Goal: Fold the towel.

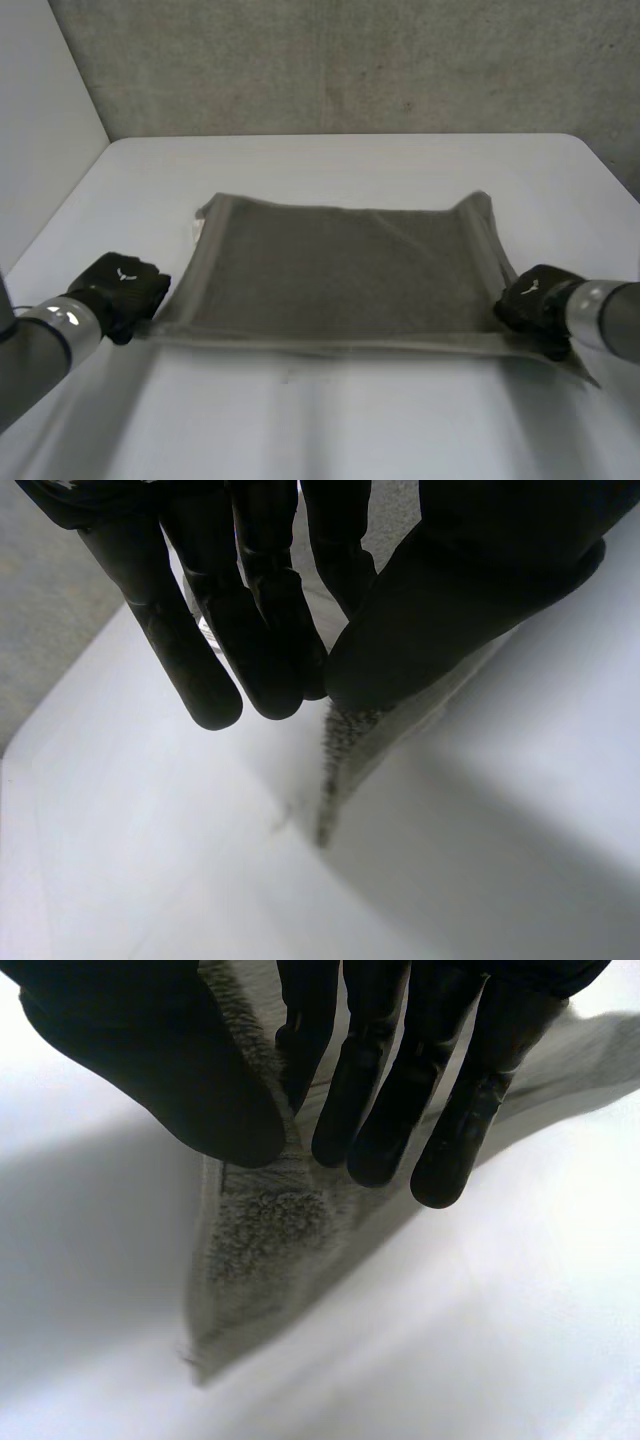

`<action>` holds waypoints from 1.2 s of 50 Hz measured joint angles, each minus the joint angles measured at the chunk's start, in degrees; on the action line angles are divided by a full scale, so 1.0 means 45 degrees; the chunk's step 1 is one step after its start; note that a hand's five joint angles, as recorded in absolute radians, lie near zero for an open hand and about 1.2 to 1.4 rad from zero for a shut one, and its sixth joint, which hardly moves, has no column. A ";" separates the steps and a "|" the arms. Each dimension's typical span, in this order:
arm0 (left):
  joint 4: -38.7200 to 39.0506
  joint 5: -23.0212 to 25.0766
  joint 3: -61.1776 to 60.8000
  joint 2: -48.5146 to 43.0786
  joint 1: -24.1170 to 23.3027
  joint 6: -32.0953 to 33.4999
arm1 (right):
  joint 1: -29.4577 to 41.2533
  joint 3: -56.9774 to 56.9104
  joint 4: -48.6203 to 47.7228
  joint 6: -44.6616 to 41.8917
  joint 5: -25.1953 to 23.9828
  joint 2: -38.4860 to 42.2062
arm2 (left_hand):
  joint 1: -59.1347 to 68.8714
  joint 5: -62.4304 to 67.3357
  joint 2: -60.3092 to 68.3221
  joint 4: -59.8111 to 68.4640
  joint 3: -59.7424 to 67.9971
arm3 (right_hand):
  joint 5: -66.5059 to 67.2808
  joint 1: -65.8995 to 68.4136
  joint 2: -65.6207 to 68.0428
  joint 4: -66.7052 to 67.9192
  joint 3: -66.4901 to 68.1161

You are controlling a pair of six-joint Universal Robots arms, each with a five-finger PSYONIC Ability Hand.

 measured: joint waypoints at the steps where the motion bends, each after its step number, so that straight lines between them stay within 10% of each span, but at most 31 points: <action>1: -0.0585 0.0038 -0.0058 0.0322 0.0035 0.0144 | -0.0078 0.0070 0.0250 -0.0012 0.0030 -0.0450 | 0.0000 0.0000 0.0000 0.0000 0.0000 | 0.0000 0.0000 0.0000 0.0000 0.0001; 16: -0.3647 0.0414 -0.0504 0.1921 -0.0076 0.2166 | -0.0151 0.1309 0.0595 -0.0871 0.0030 -0.3245 | 0.0000 0.0000 0.0001 0.0000 0.0000 | 0.0000 0.0000 0.0000 0.0000 0.0000; 33: -0.1918 0.0059 0.4341 -0.2645 -0.0799 0.2089 | 0.0257 -0.1964 -0.1675 -0.0759 0.1122 0.1312 | 0.0001 0.0001 0.0001 0.0000 0.0001 | 0.0000 0.0000 0.0000 0.0000 0.0001; 49: 0.1351 -0.1586 1.4921 -0.3151 -0.1319 -0.3154 | 0.0920 -0.8281 -0.8997 0.3779 0.1776 0.0247 | 0.0103 0.0004 0.0001 0.0003 0.0005 | 0.0001 0.0000 0.0001 0.0000 0.0001; 60: 0.2825 -0.1246 1.1266 -0.1853 -0.1177 -0.4555 | 0.0911 -0.5567 -0.9519 0.4018 0.1181 -0.0501 | 0.0119 0.0005 0.0002 0.0002 0.0004 | 0.0003 0.0020 0.0001 0.0002 0.0002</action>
